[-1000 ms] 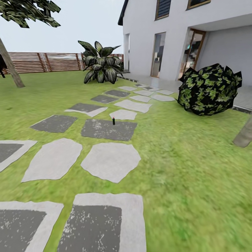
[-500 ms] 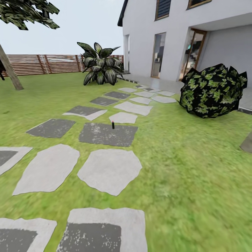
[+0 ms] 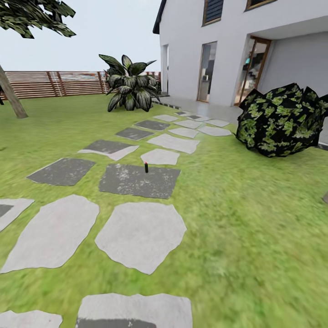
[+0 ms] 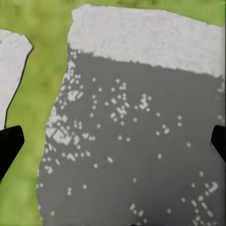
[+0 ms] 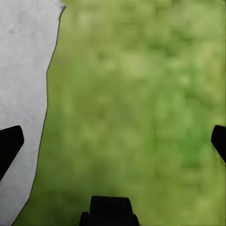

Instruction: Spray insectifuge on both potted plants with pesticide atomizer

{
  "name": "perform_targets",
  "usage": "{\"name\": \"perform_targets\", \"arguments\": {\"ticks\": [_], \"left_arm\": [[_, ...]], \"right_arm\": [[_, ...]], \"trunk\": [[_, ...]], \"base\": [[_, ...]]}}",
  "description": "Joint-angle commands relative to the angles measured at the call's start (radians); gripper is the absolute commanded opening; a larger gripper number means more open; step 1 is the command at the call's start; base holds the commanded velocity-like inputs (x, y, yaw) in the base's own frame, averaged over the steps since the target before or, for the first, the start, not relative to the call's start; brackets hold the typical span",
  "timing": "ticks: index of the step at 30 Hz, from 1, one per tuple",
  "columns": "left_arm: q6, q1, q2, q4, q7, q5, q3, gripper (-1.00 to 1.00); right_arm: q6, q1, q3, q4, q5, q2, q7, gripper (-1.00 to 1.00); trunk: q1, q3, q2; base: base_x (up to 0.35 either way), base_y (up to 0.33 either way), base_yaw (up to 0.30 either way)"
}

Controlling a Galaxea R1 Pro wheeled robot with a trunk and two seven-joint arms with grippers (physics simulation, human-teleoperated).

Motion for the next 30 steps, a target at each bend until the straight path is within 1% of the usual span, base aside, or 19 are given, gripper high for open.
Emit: {"name": "perform_targets", "arguments": {"ticks": [1, 20, 30], "left_arm": [[-0.004, 0.0, 0.0, 0.001, 0.0, 0.001, 0.001, 1.0], [-0.002, 0.0, 0.0, 0.001, 0.0, 0.0, 0.0, 1.0], [-0.002, -0.001, 0.0, 0.001, 0.0, 0.0, 0.0, 1.0]], "right_arm": [[-0.003, 0.0, 0.0, 0.001, 0.007, 0.0, 0.0, 1.0], [-0.004, 0.0, -0.004, 0.001, 0.008, -0.001, -0.001, 1.0], [-0.003, 0.0, -0.006, 0.027, 0.009, -0.002, -0.001, 1.0]], "trunk": [[0.0, -0.001, 0.0], [0.0, -0.001, 0.0], [0.0, -0.001, 0.0]], "base": [[0.338, 0.0, 0.0], [0.338, 0.0, 0.0], [0.338, 0.0, 0.0]]}}
